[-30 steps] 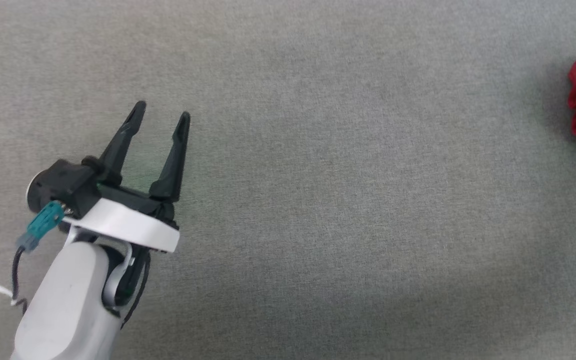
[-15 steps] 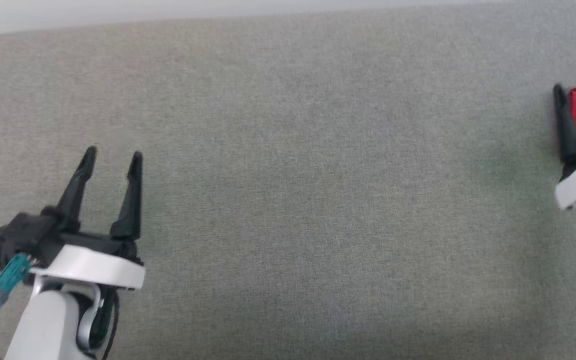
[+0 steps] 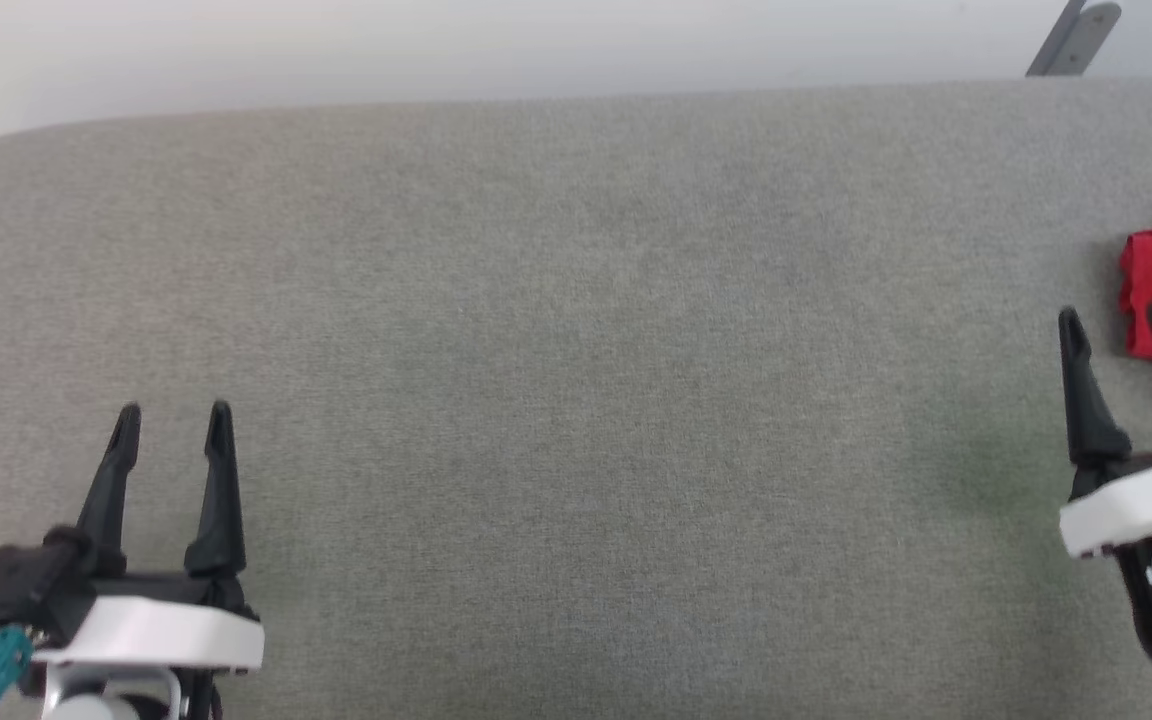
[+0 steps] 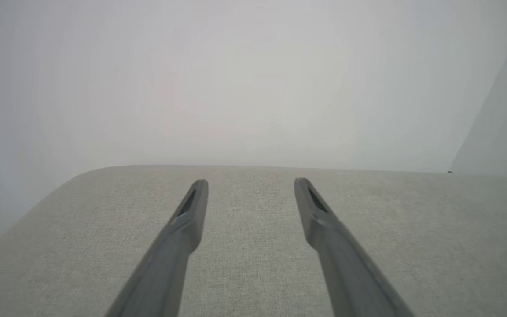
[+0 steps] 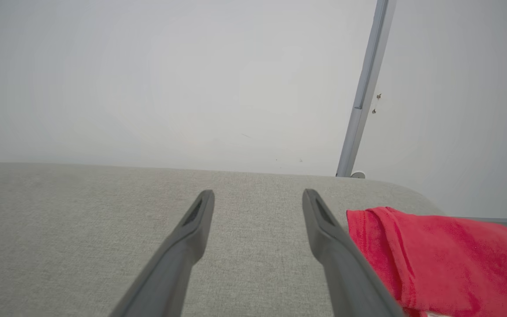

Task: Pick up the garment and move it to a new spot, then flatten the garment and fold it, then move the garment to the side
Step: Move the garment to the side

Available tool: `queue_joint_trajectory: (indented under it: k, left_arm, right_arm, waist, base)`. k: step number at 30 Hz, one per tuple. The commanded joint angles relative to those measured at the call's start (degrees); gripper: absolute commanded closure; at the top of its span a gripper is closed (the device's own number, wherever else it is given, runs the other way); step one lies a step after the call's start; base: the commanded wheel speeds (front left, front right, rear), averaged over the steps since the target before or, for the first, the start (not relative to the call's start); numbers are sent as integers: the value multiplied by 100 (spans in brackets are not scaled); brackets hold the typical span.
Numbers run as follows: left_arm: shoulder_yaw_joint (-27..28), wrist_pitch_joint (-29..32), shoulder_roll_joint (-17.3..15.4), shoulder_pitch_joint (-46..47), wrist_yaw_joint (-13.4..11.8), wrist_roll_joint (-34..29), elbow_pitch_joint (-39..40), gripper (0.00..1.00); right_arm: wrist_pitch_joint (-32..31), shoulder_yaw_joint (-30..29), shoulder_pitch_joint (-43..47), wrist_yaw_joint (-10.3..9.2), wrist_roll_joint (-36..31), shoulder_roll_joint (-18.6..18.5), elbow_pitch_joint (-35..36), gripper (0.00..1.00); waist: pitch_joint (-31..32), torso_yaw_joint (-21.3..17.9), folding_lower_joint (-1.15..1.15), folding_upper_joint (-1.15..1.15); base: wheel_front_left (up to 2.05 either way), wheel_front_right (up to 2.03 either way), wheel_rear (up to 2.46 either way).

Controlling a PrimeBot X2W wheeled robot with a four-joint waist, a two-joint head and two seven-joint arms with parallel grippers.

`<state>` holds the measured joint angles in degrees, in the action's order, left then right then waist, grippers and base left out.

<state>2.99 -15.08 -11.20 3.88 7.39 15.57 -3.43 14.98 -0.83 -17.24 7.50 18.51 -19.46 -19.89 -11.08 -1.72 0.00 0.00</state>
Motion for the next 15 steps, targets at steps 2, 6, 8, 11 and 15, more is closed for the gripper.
queue_joint_trajectory:
  k: [2, 6, 8, 11, 15]
  left_arm:
    - [102, -6, 81, -223, 9, -106, 100, 0]
    - [264, -7, 241, -522, 9, -104, 185, 0]
    - [326, -7, 306, -625, 9, -104, 214, 0]
    - [405, -7, 369, -769, 9, -90, 290, 0]
    - [446, -6, 438, -932, 9, -69, 327, 0]
  right_arm:
    - [23, -96, 256, -2, -79, 121, 163, 0]
    - [24, -259, 647, -2, -170, 338, 401, 0]
    - [23, -322, 792, -2, -169, 427, 445, 0]
    - [23, -404, 995, -2, -221, 528, 558, 0]
    - [23, -489, 1234, -2, -237, 629, 623, 0]
  waist:
    - [128, 56, 0, 0]
    - [314, 110, 0, 0]
    - [389, 136, 0, 0]
    - [492, 174, 0, 0]
    - [594, 218, 0, 0]
  base:
    - [0, 0, 0]
    - [0, 0, 0]
    - [0, 0, 0]
    - [0, 0, 0]
    - [0, 0, 0]
